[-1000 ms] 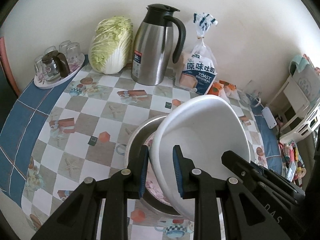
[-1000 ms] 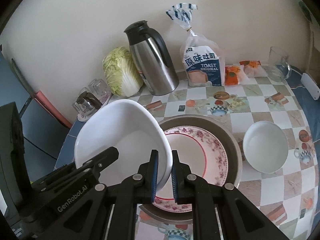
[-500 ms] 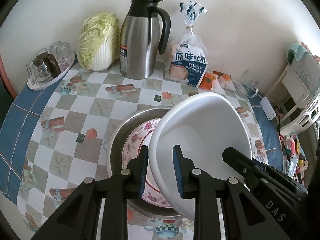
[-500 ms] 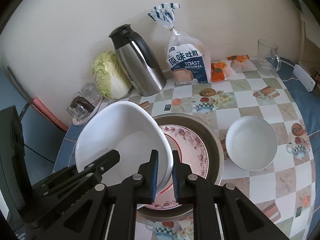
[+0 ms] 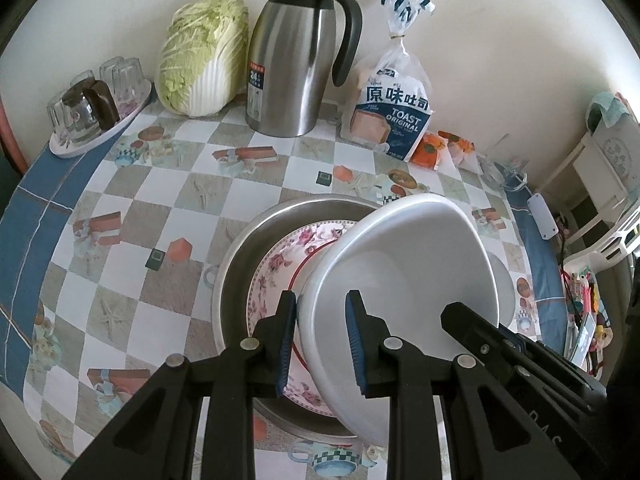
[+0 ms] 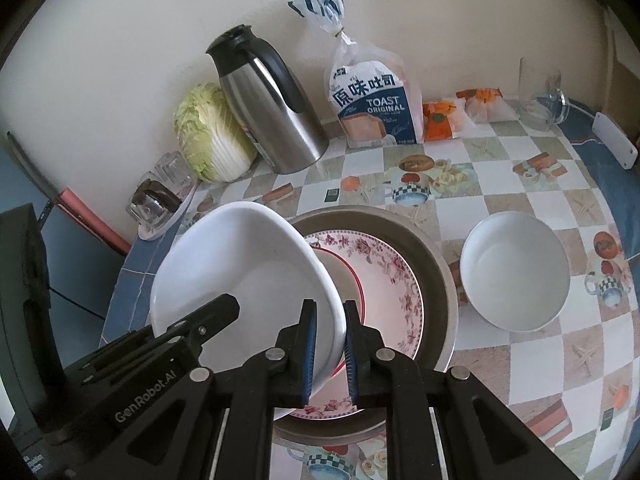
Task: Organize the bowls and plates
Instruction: 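Lower the square white bowl into the red-rimmed bowl with both grippers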
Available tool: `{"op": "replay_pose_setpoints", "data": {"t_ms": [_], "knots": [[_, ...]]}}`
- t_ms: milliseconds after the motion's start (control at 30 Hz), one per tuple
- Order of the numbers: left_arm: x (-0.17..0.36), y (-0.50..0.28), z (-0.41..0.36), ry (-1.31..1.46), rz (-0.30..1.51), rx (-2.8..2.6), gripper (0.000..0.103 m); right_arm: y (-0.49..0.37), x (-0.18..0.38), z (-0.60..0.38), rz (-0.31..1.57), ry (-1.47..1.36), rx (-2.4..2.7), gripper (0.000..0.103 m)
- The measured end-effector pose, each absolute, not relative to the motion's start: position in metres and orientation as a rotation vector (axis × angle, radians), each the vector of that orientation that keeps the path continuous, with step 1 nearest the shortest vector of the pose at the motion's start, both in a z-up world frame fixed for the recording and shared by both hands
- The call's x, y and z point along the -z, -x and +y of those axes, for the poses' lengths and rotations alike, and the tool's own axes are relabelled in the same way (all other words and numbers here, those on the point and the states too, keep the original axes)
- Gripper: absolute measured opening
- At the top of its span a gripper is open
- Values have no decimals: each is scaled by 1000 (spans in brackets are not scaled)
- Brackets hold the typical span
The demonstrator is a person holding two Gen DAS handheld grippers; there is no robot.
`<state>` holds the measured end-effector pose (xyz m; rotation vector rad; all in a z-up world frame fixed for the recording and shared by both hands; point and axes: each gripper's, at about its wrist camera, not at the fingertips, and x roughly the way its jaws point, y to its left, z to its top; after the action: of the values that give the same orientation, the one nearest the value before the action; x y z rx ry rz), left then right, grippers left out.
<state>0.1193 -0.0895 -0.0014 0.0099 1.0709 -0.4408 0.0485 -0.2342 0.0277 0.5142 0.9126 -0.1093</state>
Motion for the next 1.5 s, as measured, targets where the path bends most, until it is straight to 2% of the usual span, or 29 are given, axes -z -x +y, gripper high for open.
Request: {"op": "replay_pose_setpoints", "data": {"t_ms": [1500], "knots": [[16, -126, -96, -42, 1116, 442, 25, -62, -14, -240, 953, -534, 143, 16]]}}
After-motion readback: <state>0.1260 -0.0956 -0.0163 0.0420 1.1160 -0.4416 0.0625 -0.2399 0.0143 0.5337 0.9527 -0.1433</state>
